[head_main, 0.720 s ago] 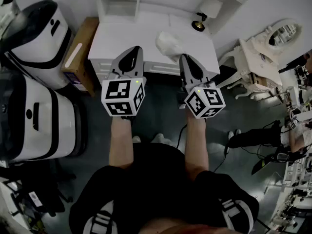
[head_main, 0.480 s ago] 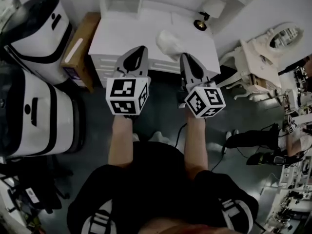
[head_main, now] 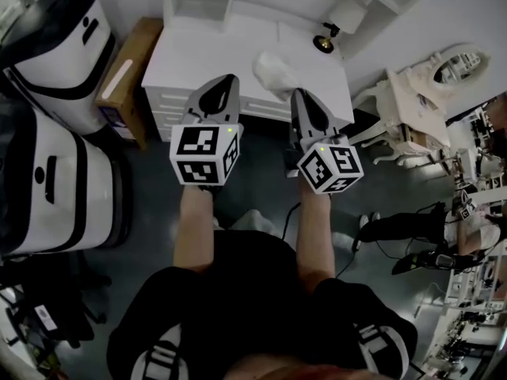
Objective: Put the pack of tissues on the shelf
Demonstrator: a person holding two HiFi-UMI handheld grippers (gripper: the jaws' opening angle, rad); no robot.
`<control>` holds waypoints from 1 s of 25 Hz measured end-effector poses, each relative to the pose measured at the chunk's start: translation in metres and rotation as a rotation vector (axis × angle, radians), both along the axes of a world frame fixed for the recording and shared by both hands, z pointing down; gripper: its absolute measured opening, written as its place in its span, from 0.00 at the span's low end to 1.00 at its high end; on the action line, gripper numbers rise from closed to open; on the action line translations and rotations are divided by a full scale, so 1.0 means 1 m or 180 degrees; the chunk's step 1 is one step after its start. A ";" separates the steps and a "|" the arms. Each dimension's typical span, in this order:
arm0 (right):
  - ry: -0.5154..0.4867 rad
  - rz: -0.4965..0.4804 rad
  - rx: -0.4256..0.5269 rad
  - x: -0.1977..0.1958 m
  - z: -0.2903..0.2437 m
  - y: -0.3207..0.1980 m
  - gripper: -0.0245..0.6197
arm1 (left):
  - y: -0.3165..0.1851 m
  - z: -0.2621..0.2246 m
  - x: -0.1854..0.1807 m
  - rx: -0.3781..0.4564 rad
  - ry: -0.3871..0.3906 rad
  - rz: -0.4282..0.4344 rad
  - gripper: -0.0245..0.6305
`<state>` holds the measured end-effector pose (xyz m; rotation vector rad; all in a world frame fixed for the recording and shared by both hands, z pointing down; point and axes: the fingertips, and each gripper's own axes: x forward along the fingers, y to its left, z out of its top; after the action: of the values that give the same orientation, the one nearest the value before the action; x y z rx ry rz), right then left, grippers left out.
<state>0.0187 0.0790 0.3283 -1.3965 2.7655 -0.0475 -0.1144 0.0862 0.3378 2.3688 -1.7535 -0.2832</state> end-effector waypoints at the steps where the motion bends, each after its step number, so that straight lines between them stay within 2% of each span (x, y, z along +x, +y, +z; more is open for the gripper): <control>1: 0.0006 0.0008 0.0010 0.001 0.000 0.001 0.08 | -0.001 -0.001 0.001 0.0007 0.0001 0.0016 0.05; 9: -0.0052 0.0187 -0.0076 0.027 0.008 -0.008 0.08 | -0.013 0.009 0.023 -0.0089 0.0009 0.0207 0.05; 18: -0.0134 0.0122 -0.0199 0.026 0.028 -0.045 0.08 | -0.046 0.027 0.014 -0.0220 -0.0036 0.0074 0.05; 25: -0.0165 0.0099 -0.0295 0.027 0.042 -0.083 0.08 | -0.080 0.040 0.021 -0.0306 -0.0059 0.0097 0.05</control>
<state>0.0459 -0.0039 0.3700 -1.4368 2.7315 -0.2102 -0.0938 0.0067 0.3774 2.3356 -1.6973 -0.1689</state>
